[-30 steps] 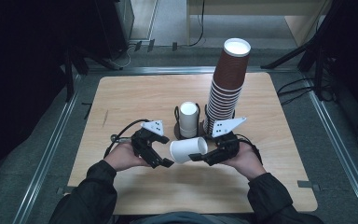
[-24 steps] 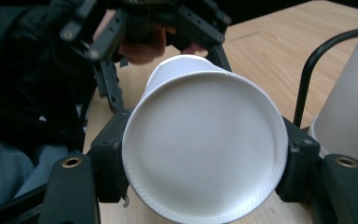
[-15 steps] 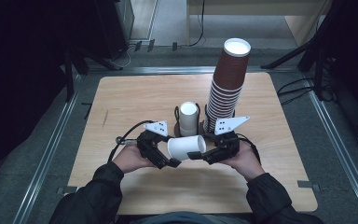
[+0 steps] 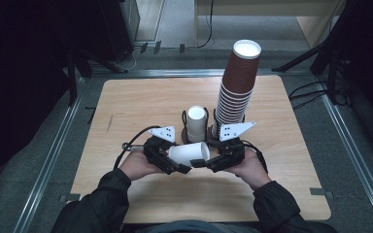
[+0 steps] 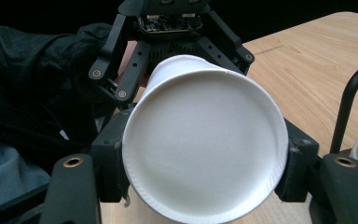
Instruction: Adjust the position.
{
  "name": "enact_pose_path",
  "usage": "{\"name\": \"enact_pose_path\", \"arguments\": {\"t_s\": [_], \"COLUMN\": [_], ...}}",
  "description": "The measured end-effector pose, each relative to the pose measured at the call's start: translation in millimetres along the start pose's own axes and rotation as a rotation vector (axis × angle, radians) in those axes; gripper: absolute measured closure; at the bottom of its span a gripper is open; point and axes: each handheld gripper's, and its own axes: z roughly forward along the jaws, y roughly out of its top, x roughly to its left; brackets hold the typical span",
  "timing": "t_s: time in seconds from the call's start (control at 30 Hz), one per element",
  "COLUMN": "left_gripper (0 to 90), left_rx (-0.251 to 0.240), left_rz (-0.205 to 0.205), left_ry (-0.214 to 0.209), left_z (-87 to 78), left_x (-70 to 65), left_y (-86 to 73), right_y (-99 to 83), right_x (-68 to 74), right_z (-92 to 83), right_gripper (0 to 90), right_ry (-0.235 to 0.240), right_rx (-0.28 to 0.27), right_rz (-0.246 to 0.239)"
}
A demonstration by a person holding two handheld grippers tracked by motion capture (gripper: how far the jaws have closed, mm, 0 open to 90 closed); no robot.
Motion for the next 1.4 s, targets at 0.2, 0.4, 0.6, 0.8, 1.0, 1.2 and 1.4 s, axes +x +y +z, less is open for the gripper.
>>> {"name": "enact_pose_path", "arguments": {"t_s": [0.2, 0.4, 0.6, 0.8, 1.0, 1.2, 1.4], "left_gripper": [26.3, 26.4, 26.3, 26.3, 26.3, 26.3, 26.3], "left_rx": [0.005, 0.033, 0.088, 0.128, 0.185, 0.256, 0.339], "left_rz": [0.007, -0.006, -0.007, -0.011, -0.012, 0.005, 0.024], "left_ry": [0.003, 0.008, 0.029, 0.056, 0.075, 0.112, 0.150], "left_z": [-0.8, -4.1, -7.4, -15.0, -14.7, -13.4, -8.2], "left_x": [-1.0, 1.2, 1.1, 1.0, 1.9, 1.0, -1.2], "left_y": [0.3, -0.8, -2.4, -1.9, 0.9, 4.5, 8.9], "right_y": [-0.1, -0.4, -2.1, -6.3, -10.0, -13.0, -14.3], "right_x": [0.6, 1.6, 2.2, 1.8, 0.8, -0.1, -0.3], "right_z": [-0.5, -1.2, -0.4, 2.5, 6.2, 9.3, 10.8], "right_gripper": [34.6, 25.7, 24.7, 24.7, 24.8, 24.7, 24.8], "right_ry": [-0.004, 0.010, -0.022, -0.065, -0.094, -0.111, -0.121], "right_rx": [0.003, 0.014, 0.078, 0.162, 0.229, 0.272, 0.294], "right_rz": [-0.011, -0.024, -0.045, -0.078, -0.089, -0.096, -0.110]}}
